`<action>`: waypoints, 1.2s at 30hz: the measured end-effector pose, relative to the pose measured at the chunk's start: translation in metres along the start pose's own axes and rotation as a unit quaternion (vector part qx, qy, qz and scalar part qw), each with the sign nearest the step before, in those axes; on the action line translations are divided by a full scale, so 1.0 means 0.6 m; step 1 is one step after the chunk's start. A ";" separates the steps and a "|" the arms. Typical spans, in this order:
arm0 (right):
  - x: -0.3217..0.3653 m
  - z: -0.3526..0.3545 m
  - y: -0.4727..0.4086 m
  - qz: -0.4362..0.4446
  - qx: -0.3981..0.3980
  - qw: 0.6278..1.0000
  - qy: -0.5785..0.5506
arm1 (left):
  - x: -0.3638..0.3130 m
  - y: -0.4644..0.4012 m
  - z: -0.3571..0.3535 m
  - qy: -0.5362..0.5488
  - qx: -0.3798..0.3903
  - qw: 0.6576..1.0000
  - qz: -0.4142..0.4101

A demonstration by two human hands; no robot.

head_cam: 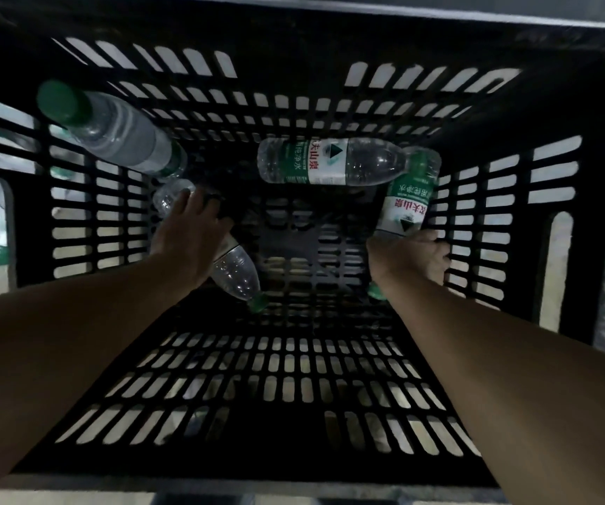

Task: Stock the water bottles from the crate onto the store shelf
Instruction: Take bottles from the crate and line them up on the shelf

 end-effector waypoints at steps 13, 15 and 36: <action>0.000 0.043 0.067 0.449 -0.065 0.891 -0.010 | -0.052 0.068 -0.013 0.397 0.117 0.860 0.300; 0.014 0.044 0.047 0.471 -0.049 0.880 0.035 | -0.068 0.069 -0.015 0.423 0.119 0.849 0.292; -0.035 -0.018 0.107 0.193 0.199 0.960 0.053 | -0.162 0.075 -0.021 0.554 0.072 0.693 0.456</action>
Point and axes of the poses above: each hand's wrist, its own y-axis away from the middle knuckle, its own z-axis out of the back of the hand, x = y × z, the point moved 2 cm from there along -y, towards the middle knuckle, and after that the axes turned 11 degrees about -x, right-handed, at the moved point
